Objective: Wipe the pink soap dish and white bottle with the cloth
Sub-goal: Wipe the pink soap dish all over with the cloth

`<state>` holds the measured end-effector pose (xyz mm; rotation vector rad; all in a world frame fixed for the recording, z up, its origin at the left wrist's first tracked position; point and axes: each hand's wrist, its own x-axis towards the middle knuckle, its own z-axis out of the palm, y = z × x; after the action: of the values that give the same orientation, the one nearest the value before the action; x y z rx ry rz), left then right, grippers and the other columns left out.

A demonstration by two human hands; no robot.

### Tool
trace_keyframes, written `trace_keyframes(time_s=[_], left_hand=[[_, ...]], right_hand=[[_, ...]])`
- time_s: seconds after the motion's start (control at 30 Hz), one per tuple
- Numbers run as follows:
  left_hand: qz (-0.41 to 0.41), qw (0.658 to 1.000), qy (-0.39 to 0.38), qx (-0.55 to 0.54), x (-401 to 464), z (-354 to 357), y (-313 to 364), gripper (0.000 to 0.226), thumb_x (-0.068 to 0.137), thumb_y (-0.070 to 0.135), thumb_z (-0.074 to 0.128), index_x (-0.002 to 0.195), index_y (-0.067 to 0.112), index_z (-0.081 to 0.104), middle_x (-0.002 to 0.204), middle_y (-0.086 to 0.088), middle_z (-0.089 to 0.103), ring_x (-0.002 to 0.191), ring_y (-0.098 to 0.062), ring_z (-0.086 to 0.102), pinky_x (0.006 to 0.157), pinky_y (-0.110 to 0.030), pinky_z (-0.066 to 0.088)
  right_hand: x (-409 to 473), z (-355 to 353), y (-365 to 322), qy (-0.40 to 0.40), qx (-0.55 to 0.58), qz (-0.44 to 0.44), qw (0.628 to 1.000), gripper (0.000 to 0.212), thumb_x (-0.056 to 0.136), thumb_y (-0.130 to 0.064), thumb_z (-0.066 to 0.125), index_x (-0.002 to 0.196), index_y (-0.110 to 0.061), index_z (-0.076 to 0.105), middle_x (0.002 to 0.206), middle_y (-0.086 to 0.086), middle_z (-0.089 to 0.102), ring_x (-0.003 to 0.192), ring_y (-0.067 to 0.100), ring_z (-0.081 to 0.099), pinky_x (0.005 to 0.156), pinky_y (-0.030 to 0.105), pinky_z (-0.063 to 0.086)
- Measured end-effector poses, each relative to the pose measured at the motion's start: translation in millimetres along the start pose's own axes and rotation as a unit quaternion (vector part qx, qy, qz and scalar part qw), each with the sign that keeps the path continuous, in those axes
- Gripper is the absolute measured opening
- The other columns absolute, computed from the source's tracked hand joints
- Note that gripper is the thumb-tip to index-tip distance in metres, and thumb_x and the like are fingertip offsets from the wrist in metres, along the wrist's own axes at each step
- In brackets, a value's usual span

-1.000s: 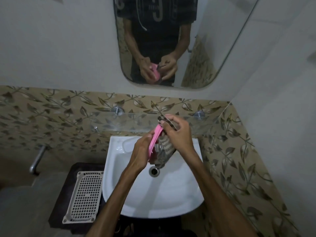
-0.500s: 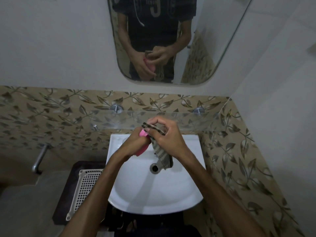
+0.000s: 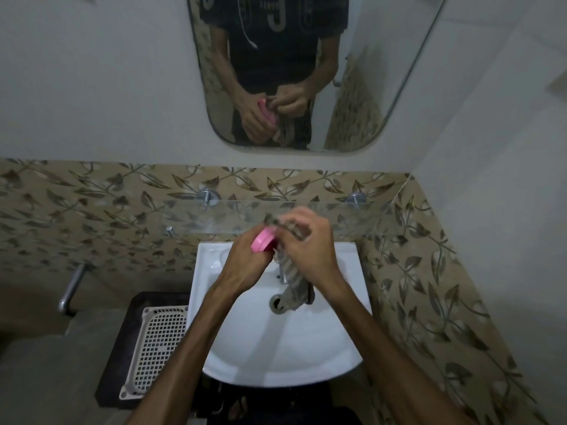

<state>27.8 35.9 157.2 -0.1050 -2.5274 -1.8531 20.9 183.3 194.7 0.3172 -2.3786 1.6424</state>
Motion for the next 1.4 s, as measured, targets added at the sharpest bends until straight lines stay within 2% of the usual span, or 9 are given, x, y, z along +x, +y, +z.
trace_keyframes(time_s=[0.37,0.53,0.67,0.77,0.83,1.0,1.1,1.27,1.4], left_hand=[[0.024,1.000,-0.011,0.015,1,0,3,0.017,0.080,0.032,0.049,0.082,0.038,0.065,0.084,0.011,0.070,0.071,-0.008,0.060,0.070,-0.038,0.053],[0.066,0.998,0.008,0.008,0,2,2,0.038,0.079,0.005,0.054,0.104,0.029,0.070,0.090,0.005,0.071,0.078,-0.021,0.065,0.068,-0.046,0.054],[0.095,0.995,0.021,-0.006,-1,-2,0,0.015,0.085,0.024,0.055,0.093,0.029,0.066,0.084,-0.001,0.067,0.071,-0.023,0.060,0.065,-0.051,0.052],[0.133,0.989,0.060,0.022,-2,2,4,0.021,0.084,0.036,0.052,0.092,0.020,0.064,0.077,-0.002,0.067,0.069,-0.024,0.059,0.062,-0.047,0.052],[0.186,0.976,0.088,0.070,0,0,4,0.026,0.088,0.038,0.052,0.107,0.027,0.067,0.104,0.001,0.070,0.089,-0.017,0.064,0.074,-0.037,0.053],[0.194,0.969,0.098,0.120,1,2,-4,0.026,0.089,0.026,0.063,0.112,0.015,0.061,0.108,-0.001,0.055,0.089,-0.021,0.057,0.070,-0.045,0.050],[0.099,0.986,0.117,0.068,-6,3,-3,0.031,0.081,0.030,0.071,0.106,0.019,0.056,0.092,0.003,0.059,0.076,-0.023,0.058,0.064,-0.048,0.051],[0.072,0.994,0.073,0.030,-9,-7,7,0.026,0.074,0.019,0.078,0.095,0.022,0.063,0.086,0.005,0.068,0.074,-0.021,0.066,0.063,-0.043,0.058],[0.048,0.996,0.069,0.035,-2,-4,15,0.015,0.076,-0.004,0.068,0.078,0.000,0.054,0.073,-0.018,0.055,0.067,-0.032,0.053,0.063,-0.056,0.050]], right_hand=[[-21,8,-10,-0.065,0.003,-0.055,0.996,0.013,0.088,-0.008,0.081,0.097,-0.018,0.082,0.095,-0.003,0.073,0.090,0.011,0.069,0.080,0.021,0.057],[11,-4,7,0.042,0.058,0.079,0.994,0.007,0.091,-0.009,0.079,0.095,-0.003,0.081,0.095,0.011,0.077,0.090,0.025,0.072,0.081,0.037,0.059],[-5,-5,10,-0.027,0.123,0.055,0.990,0.006,0.092,-0.017,0.078,0.097,-0.018,0.082,0.096,0.005,0.077,0.086,0.013,0.073,0.075,0.019,0.056],[8,-8,11,-0.024,0.295,0.228,0.928,0.008,0.095,-0.014,0.073,0.096,-0.012,0.082,0.092,0.012,0.078,0.085,0.021,0.072,0.078,0.030,0.059],[12,-8,12,-0.047,0.378,0.314,0.870,0.012,0.098,-0.010,0.067,0.101,-0.009,0.078,0.093,0.013,0.076,0.085,0.025,0.071,0.080,0.034,0.059],[12,-8,11,-0.104,0.445,0.344,0.820,0.015,0.103,-0.013,0.060,0.110,-0.008,0.072,0.090,0.011,0.074,0.076,0.021,0.071,0.070,0.032,0.060],[15,-8,8,-0.096,0.429,0.307,0.844,0.012,0.102,-0.012,0.062,0.103,-0.012,0.074,0.085,0.005,0.076,0.074,0.017,0.073,0.069,0.029,0.062],[9,-11,8,-0.095,0.170,0.058,0.979,0.010,0.097,-0.008,0.070,0.099,-0.014,0.078,0.093,0.005,0.076,0.087,0.014,0.071,0.080,0.026,0.057],[-1,-1,6,-0.113,0.039,-0.039,0.992,0.010,0.090,-0.008,0.077,0.100,-0.010,0.078,0.097,0.002,0.068,0.096,0.024,0.065,0.086,0.036,0.056]])
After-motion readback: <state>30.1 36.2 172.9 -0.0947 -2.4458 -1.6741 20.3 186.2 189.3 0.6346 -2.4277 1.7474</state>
